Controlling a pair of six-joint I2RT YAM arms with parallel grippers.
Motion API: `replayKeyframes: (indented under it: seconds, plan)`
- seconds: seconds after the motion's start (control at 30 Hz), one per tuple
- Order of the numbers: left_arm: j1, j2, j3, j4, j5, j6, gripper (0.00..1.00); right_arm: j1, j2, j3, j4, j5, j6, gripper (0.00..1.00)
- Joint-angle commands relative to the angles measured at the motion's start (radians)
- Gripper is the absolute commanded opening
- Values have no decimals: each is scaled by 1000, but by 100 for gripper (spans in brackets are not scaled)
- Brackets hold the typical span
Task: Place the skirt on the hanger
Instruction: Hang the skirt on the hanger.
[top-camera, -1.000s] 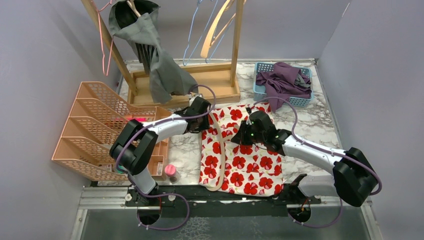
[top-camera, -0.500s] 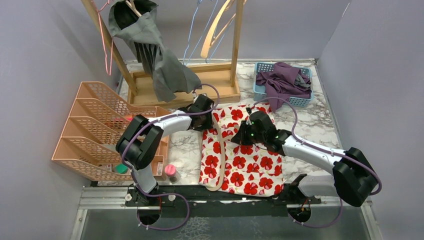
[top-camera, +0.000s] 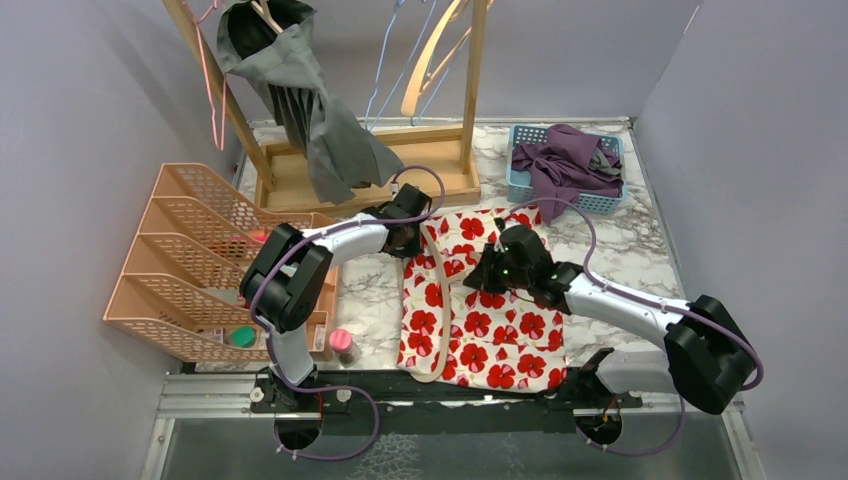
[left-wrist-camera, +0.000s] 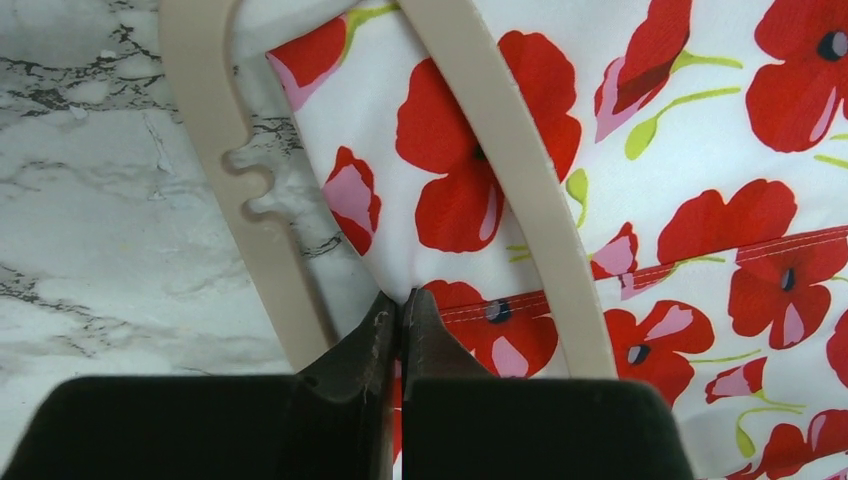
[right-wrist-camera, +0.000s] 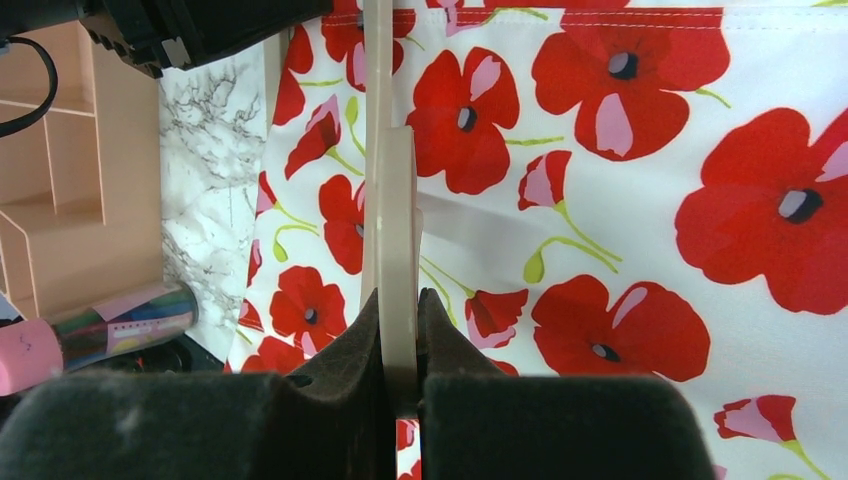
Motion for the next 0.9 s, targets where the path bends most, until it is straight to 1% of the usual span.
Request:
replayKeyframes:
  seconds: [0.0,0.27,0.43,0.6,0.63,0.67,0.7,0.73,0.8,0.87]
  plan:
    - [-3,-35,14,-100,3,33,0,-6,-24,-20,-29,96,-6,1]
    - [-4,-175,33,-132,-1,29,0,-6,-41,-20,-39,105,-3,1]
    - [-3,-213,32,-162,-63,31,0,-6,-46,-11,-57,107,-6,1]
    - [-2,-232,-1,-180,-119,27,0,-6,-68,-4,-87,137,-3,1]
    - [-2,-230,-9,-182,-124,30,5,-7,-71,-3,-93,143,-4,1]
    - [0,-226,-11,-185,-131,32,17,-6,-70,3,-102,147,-6,1]
    - [0,-223,-12,-192,-141,36,27,-6,-71,11,-113,149,-11,1]
    - [2,-223,-11,-200,-155,38,34,-6,-72,19,-129,149,-17,1]
    - [6,-235,-8,-209,-160,41,44,-7,-75,37,-158,146,-38,1]
    - [6,-256,-8,-209,-130,48,48,-6,-82,56,-190,143,-67,1]
